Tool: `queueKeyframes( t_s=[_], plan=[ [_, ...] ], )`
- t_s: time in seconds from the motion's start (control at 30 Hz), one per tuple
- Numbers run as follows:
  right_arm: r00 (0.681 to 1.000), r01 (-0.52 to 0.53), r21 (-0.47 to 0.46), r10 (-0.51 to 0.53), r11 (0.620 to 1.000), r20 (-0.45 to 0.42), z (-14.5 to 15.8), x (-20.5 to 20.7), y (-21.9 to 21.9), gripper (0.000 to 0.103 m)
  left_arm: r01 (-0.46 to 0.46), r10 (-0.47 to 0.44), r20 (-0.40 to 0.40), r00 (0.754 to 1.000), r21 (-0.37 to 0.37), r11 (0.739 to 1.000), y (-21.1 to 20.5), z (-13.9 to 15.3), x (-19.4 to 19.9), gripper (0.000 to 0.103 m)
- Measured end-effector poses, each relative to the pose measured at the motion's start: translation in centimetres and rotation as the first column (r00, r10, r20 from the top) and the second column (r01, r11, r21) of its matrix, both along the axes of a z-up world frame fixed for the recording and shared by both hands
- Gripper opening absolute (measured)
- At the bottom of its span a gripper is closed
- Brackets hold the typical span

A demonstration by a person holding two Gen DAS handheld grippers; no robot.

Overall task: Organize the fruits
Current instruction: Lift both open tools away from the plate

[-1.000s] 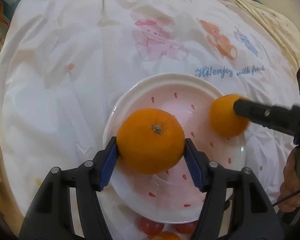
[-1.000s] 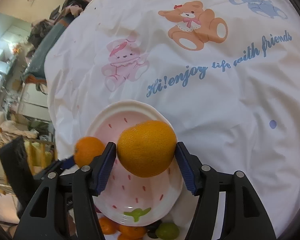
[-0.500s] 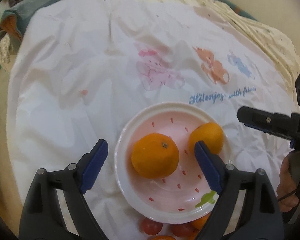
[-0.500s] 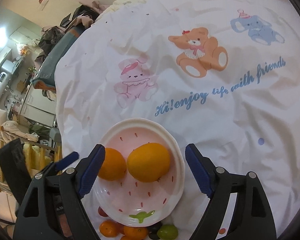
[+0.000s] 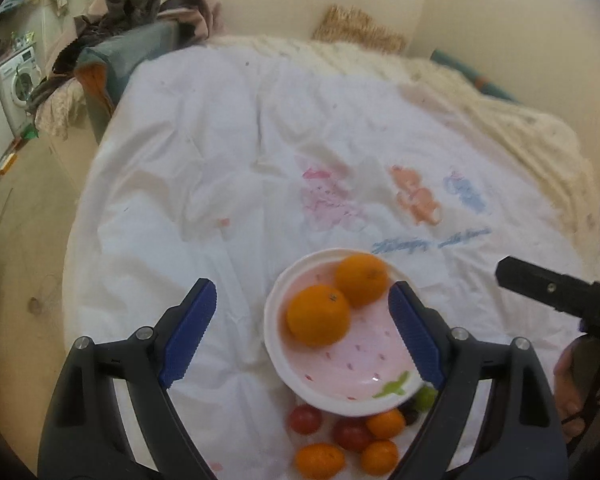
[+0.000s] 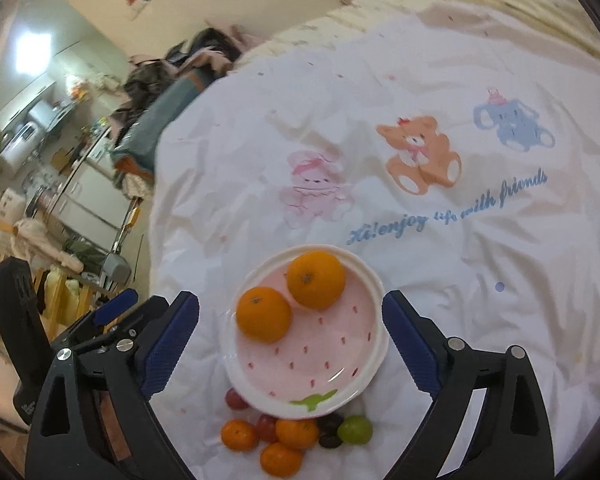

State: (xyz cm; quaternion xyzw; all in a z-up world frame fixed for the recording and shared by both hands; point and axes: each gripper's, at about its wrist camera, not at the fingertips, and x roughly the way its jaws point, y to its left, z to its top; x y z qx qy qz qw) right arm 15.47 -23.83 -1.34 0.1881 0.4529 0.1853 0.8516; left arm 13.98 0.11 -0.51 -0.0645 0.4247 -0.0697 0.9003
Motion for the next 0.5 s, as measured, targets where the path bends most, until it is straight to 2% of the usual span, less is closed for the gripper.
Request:
queueKeyframes(
  t_s=[0.3, 0.5],
  plan=[
    [0.999, 0.009, 0.003, -0.01, 1.0, 0.037, 1.5, -5.7, -0.4, 0.095, -0.014, 0.015, 0.045, 0.999, -0.027, 1.0, 1.1, 2.5, -5.2, 0.092],
    [0.999, 0.039, -0.003, -0.039, 0.999, 0.022, 1.3, -8.6, -1.2, 0.095, -0.016, 0.014, 0.062, 0.998, 0.019, 1.0, 0.9, 3.1, -7.9, 0.092]
  ],
)
